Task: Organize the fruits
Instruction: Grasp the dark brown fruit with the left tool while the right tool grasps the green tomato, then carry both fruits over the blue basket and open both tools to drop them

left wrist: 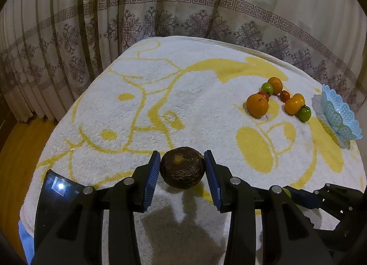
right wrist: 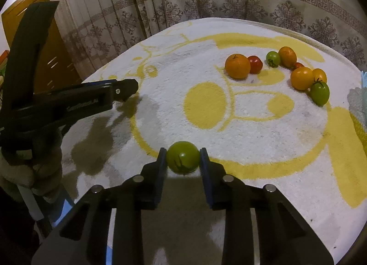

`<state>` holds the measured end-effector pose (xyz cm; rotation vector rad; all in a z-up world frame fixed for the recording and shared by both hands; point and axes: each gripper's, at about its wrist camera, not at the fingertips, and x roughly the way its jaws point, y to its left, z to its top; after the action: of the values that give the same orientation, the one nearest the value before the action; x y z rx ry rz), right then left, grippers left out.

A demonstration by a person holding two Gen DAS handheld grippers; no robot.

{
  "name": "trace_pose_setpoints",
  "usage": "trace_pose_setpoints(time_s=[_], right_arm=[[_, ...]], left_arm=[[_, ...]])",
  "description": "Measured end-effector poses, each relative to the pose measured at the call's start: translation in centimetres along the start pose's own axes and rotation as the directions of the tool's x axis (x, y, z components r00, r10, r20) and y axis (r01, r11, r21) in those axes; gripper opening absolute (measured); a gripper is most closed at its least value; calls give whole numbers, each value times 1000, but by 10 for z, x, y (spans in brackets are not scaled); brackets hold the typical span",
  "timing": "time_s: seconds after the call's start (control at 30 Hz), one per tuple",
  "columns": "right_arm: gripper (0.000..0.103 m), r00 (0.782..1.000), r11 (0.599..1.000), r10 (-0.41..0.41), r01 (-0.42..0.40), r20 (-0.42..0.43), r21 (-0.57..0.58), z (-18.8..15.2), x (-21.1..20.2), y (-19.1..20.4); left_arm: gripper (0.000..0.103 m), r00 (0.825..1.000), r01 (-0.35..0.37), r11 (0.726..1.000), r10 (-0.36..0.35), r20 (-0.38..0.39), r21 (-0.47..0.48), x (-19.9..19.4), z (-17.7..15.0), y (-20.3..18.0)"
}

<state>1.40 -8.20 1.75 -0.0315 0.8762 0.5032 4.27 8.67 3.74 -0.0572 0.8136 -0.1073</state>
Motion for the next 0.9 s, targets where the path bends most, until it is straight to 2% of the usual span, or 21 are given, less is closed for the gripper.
trace_pose_setpoints(time_s=[0.23, 0.53, 0.77, 0.9], right_arm=[[30, 998, 998, -12, 9, 56, 58, -3, -25, -15], [30, 986, 980, -104, 79, 134, 183, -8, -69, -63], [30, 957, 944, -220, 160, 187, 288, -16, -112, -115], [30, 931, 908, -303, 217, 205, 357, -20, -136, -151]], left_arm=[[40, 1000, 11, 1000, -12, 28, 26, -12, 4, -12], [40, 998, 39, 996, -43, 51, 79, -25, 10, -42], [40, 994, 77, 987, -86, 64, 142, -31, 19, -79], [40, 990, 111, 976, -126, 70, 185, -33, 27, -108]])
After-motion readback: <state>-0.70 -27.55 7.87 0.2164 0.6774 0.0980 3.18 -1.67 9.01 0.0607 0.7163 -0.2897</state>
